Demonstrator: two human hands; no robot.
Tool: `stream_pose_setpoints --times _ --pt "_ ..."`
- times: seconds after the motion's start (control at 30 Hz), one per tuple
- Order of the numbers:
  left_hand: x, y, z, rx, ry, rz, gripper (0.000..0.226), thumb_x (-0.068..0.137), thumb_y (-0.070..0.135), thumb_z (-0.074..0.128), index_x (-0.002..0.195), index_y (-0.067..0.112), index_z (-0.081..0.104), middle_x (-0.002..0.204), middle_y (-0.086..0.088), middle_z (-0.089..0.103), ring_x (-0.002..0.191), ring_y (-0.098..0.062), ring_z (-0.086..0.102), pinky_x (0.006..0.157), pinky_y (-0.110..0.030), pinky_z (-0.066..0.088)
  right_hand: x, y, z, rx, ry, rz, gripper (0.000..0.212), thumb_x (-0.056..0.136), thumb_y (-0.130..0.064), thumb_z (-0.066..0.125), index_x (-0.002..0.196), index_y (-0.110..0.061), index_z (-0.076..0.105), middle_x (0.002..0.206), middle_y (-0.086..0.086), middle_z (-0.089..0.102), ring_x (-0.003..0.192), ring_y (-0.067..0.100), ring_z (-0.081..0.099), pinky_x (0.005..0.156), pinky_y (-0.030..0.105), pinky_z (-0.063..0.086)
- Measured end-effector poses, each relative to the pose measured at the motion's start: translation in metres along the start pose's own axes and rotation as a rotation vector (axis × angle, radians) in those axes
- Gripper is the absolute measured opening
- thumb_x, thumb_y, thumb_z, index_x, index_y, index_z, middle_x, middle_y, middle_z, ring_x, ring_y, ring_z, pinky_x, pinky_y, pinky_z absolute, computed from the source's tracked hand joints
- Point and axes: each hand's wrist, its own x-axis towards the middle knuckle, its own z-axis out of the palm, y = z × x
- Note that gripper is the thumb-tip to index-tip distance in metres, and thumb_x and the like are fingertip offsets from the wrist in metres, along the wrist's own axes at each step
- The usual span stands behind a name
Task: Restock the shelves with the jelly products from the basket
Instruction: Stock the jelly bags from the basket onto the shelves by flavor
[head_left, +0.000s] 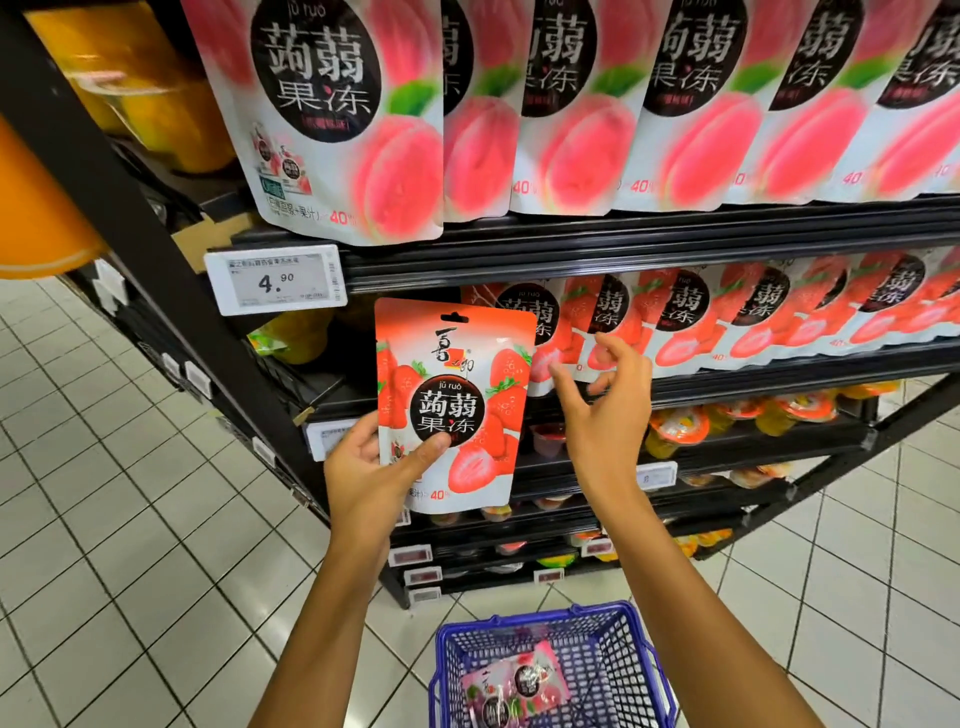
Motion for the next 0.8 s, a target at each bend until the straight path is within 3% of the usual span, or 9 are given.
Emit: stream_pose_setpoints --times 0.07,0.13,0.2,0.23,0.37,0.5,0.6,0.7,0.8 --pt "0.001 0.002 0.004 0.005 -0.02 0.012 0.05 0.052 0.035 0.087 0.099 0.03 0.071 0.094 0.002 0.077 0.085 -0.017 0.075 0.059 -0.026 0.058 -0.007 -0.011 -0.008 0.163 -0.08 0.034 0.026 0.092 -0.041 0.062 0.111 -0.024 0.06 0.088 -0.012 0.058 0.07 0.009 0.054 0.069 0.021 0.046" --pt "0.003 0.004 0.008 -0.002 -0.045 0.027 0.05 0.055 0.031 0.087 0.102 0.027 0.069 0.096 0.001 0.077 0.088 -0.017 0.074 0.064 -0.024 0.058 -0.014 -0.02 -0.012 0.35 -0.393 0.12 0.025 0.092 -0.043 0.058 0.096 -0.019 0.065 0.079 -0.014 0.065 0.07 0.001 0.059 0.067 0.019 0.047" --pt "0.005 0.005 0.012 -0.008 -0.051 0.026 0.052 0.057 0.029 0.086 0.106 0.024 0.068 0.096 0.001 0.077 0.088 -0.017 0.074 0.065 -0.023 0.058 -0.021 -0.024 -0.01 0.409 -0.643 0.164 0.019 0.089 -0.03 0.068 0.096 -0.012 0.067 0.084 -0.007 0.073 0.081 0.008 0.069 0.073 0.024 0.055" --pt "0.006 0.007 0.015 -0.01 -0.047 0.028 0.053 0.058 0.028 0.086 0.107 0.024 0.067 0.096 0.001 0.077 0.088 -0.016 0.074 0.065 -0.022 0.057 -0.023 -0.025 -0.009 0.41 -0.669 0.158 0.016 0.086 -0.019 0.073 0.099 -0.012 0.067 0.089 -0.002 0.075 0.086 0.013 0.072 0.076 0.027 0.058" --pt "0.012 0.013 0.02 -0.03 -0.047 0.069 0.052 0.063 0.027 0.083 0.112 0.027 0.063 0.101 0.003 0.076 0.093 -0.013 0.073 0.069 -0.018 0.056 -0.019 -0.029 -0.002 0.45 -0.573 0.143 0.024 0.083 -0.002 0.073 0.1 -0.018 0.067 0.09 0.0 0.077 0.087 0.016 0.073 0.075 0.027 0.059" --pt "0.016 0.016 0.019 0.082 0.006 0.149 0.048 0.087 0.026 0.07 0.132 0.025 0.054 0.126 0.009 0.064 0.116 -0.003 0.059 0.092 -0.018 0.049 -0.008 -0.033 0.009 0.428 -0.512 0.108 0.026 0.084 -0.001 0.072 0.097 -0.024 0.067 0.087 -0.009 0.076 0.086 0.01 0.072 0.072 0.027 0.059" --pt "0.013 0.014 0.018 0.235 0.084 0.197 0.048 0.092 0.025 0.065 0.137 0.031 0.048 0.139 0.013 0.049 0.124 0.002 0.046 0.103 -0.019 0.036 -0.001 -0.038 0.02 0.395 -0.454 0.094 0.018 0.086 -0.004 0.071 0.094 -0.02 0.067 0.078 -0.014 0.074 0.079 0.003 0.069 0.07 0.025 0.058" --pt "0.008 0.012 0.022 0.345 0.002 0.278 0.046 0.092 0.018 0.063 0.134 0.033 0.05 0.143 0.014 0.046 0.133 -0.002 0.04 0.112 -0.028 0.034 0.005 -0.044 0.031 0.384 -0.432 0.076 0.015 0.088 -0.001 0.067 0.093 -0.016 0.065 0.068 -0.018 0.069 0.07 -0.001 0.066 0.068 0.025 0.057" --pt "0.008 0.012 0.029 0.376 -0.088 0.242 0.055 0.092 0.015 0.062 0.139 0.036 0.043 0.15 0.017 0.037 0.137 0.003 0.033 0.116 -0.032 0.032 0.009 -0.053 0.043 0.368 -0.379 0.064 0.023 0.09 0.002 0.062 0.092 -0.021 0.065 0.081 -0.008 0.072 0.08 0.007 0.068 0.073 0.026 0.055"
